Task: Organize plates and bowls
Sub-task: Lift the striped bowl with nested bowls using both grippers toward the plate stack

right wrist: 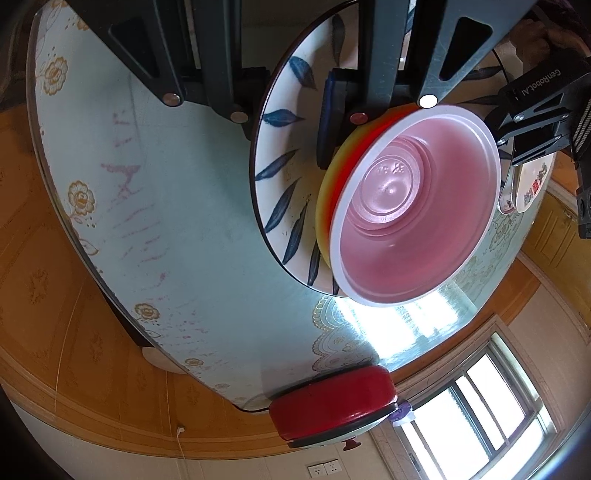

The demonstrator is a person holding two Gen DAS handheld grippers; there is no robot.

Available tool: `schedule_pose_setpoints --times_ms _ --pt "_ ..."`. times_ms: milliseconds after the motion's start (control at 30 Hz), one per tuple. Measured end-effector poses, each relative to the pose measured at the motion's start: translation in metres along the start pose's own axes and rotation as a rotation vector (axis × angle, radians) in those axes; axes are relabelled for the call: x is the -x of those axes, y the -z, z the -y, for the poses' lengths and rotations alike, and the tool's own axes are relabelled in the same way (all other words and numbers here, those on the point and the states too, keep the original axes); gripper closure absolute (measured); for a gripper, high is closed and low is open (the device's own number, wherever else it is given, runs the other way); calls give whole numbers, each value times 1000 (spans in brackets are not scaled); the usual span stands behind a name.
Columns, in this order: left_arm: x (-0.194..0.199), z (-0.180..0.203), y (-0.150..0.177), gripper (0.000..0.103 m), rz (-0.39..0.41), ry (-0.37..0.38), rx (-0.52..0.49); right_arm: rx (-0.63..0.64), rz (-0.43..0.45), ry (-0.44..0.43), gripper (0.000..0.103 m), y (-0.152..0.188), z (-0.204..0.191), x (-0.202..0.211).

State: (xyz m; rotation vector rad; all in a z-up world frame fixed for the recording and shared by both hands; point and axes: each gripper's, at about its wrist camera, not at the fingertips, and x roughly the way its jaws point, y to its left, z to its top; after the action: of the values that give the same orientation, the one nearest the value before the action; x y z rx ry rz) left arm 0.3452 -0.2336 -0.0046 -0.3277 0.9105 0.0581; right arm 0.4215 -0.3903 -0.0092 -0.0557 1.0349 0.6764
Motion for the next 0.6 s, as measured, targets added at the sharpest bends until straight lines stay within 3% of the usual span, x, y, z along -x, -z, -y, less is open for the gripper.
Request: schedule_pose_setpoints --times_ms 600 --pt "38 -11 -8 79 23 5 -47 -2 40 0 85 -3 -31 25"
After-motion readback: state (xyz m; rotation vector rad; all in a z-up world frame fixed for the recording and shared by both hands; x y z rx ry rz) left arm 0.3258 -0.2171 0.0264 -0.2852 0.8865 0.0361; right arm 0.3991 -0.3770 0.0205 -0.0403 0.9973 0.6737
